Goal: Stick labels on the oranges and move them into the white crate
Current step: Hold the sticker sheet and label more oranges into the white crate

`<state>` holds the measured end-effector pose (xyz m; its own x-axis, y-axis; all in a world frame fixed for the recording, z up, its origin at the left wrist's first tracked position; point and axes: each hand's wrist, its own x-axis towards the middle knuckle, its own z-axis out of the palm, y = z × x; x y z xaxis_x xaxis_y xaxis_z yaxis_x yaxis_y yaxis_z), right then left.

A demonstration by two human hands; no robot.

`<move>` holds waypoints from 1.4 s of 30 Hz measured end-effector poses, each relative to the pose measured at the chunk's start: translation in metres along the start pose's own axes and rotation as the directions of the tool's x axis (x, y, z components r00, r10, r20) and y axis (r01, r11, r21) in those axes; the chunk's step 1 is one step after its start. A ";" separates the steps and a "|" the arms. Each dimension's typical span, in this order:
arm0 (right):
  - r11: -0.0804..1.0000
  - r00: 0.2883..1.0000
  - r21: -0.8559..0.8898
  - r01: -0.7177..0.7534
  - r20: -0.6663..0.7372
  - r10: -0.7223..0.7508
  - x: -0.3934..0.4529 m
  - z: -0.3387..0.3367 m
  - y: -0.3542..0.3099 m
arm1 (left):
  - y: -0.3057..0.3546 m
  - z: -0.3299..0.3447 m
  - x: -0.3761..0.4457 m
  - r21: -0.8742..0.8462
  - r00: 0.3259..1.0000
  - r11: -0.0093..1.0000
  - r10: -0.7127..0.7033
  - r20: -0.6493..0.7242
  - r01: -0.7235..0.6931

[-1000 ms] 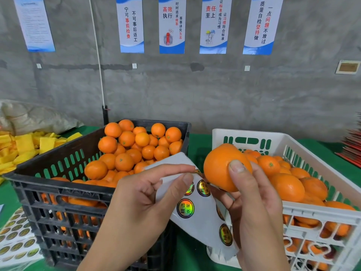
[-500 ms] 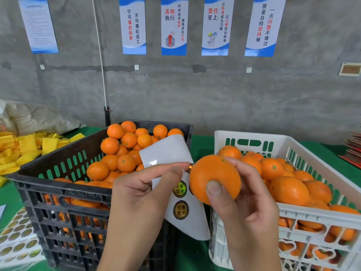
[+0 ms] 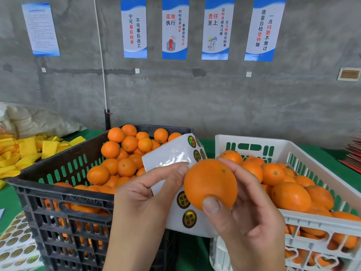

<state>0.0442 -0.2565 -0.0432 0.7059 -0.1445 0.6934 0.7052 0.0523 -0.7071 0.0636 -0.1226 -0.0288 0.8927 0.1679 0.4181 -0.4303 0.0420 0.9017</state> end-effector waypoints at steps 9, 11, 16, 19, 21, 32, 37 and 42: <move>0.968 0.993 0.224 -0.117 -0.003 0.120 0.006 -0.002 -0.005 | 0.003 -0.019 -0.006 -0.178 0.993 0.983 -0.012 0.121 0.034; 0.966 0.992 0.230 -0.117 -0.009 0.122 0.007 -0.002 -0.007 | 0.001 -0.018 -0.004 -0.152 0.989 0.988 0.026 0.148 -0.003; 0.968 0.995 0.234 -0.084 -0.030 0.094 0.005 0.000 -0.007 | 0.007 -0.023 -0.005 -0.126 0.970 0.989 0.098 0.221 -0.071; 0.973 0.994 0.218 -0.078 -0.052 0.091 0.005 0.001 -0.003 | 0.010 -0.025 -0.007 -0.073 0.937 0.990 0.134 0.322 -0.117; 0.980 0.995 0.187 -0.066 -0.067 0.079 0.005 0.001 0.002 | 0.009 -0.022 -0.009 -0.039 0.898 0.991 0.130 0.420 -0.125; 0.969 0.997 -0.243 -0.051 -0.074 0.034 0.009 -0.020 0.011 | -0.002 -0.015 -0.011 0.109 0.927 0.987 0.067 0.370 -0.115; 0.723 0.983 -0.690 -0.019 -0.144 -0.112 0.020 -0.053 0.035 | -0.008 -0.003 -0.015 0.246 0.950 0.918 0.299 0.090 -0.312; 0.476 0.966 -0.873 -0.102 -0.201 -0.162 0.029 -0.082 0.051 | -0.009 -0.008 -0.009 0.313 0.955 0.905 0.298 0.013 -0.287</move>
<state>0.0948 -0.3390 -0.0706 0.5541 -0.3469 0.7567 0.2064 -0.8234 -0.5286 0.0579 -0.1165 -0.0413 0.7257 0.1603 0.6691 -0.6037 -0.3183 0.7309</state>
